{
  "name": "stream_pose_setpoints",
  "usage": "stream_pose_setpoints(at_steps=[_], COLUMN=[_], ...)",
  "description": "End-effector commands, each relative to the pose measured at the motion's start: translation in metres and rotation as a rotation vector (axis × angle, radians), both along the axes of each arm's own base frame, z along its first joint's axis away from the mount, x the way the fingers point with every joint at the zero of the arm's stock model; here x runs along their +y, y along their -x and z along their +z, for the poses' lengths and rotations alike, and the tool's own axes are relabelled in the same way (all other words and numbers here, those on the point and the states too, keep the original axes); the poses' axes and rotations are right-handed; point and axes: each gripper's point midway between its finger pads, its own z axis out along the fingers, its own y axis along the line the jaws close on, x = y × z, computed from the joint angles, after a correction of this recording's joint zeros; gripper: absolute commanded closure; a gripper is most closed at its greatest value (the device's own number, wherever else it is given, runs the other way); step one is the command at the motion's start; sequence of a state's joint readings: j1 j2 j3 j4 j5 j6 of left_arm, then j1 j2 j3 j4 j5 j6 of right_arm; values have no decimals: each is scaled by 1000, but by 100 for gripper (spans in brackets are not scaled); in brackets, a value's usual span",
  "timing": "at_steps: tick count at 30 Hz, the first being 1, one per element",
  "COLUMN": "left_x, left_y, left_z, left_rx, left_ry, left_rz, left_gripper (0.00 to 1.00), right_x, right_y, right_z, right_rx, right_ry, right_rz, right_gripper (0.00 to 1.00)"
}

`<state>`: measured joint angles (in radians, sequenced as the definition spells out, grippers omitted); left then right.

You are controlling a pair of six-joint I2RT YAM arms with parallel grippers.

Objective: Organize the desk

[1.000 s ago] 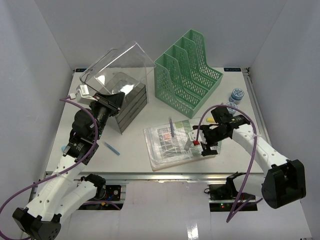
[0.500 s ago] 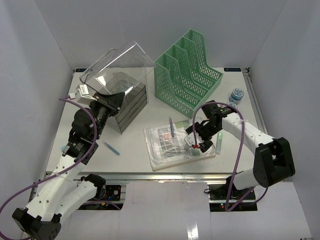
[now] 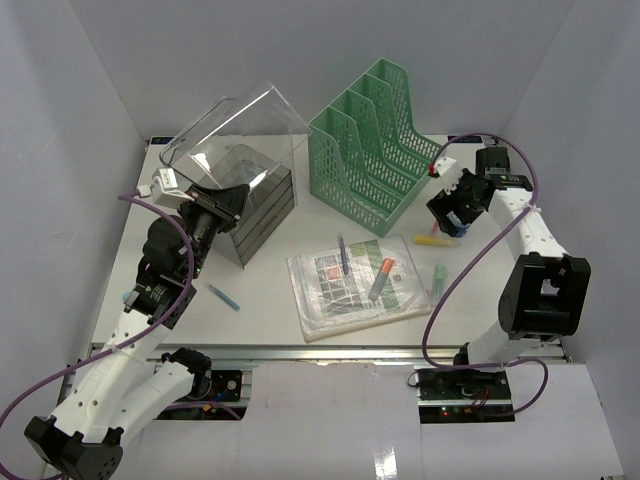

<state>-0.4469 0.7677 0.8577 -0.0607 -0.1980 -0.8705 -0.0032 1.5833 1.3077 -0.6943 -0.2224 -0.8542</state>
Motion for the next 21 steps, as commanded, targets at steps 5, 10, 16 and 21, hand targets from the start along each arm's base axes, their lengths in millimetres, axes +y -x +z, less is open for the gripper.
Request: stream_pose_setpoints(at_steps=[5, 10, 16, 21], left_x=[8, 7, 6, 5], left_y=[3, 3, 4, 4], left_z=[26, 20, 18, 17], left_rx=[-86, -77, -73, -74], left_ry=[-12, -13, -13, -11], left_rz=[25, 19, 11, 5], left_gripper=[90, 90, 90, 90], right_x=[-54, -49, -44, -62], right_y=[-7, -31, -56, -66], right_z=[2, -12, -31, -45], right_rx=[-24, 10, 65, 47], right_ry=[-137, -199, -246, -181], right_rz=[-758, -783, -823, -901], right_gripper=[10, 10, 10, 7])
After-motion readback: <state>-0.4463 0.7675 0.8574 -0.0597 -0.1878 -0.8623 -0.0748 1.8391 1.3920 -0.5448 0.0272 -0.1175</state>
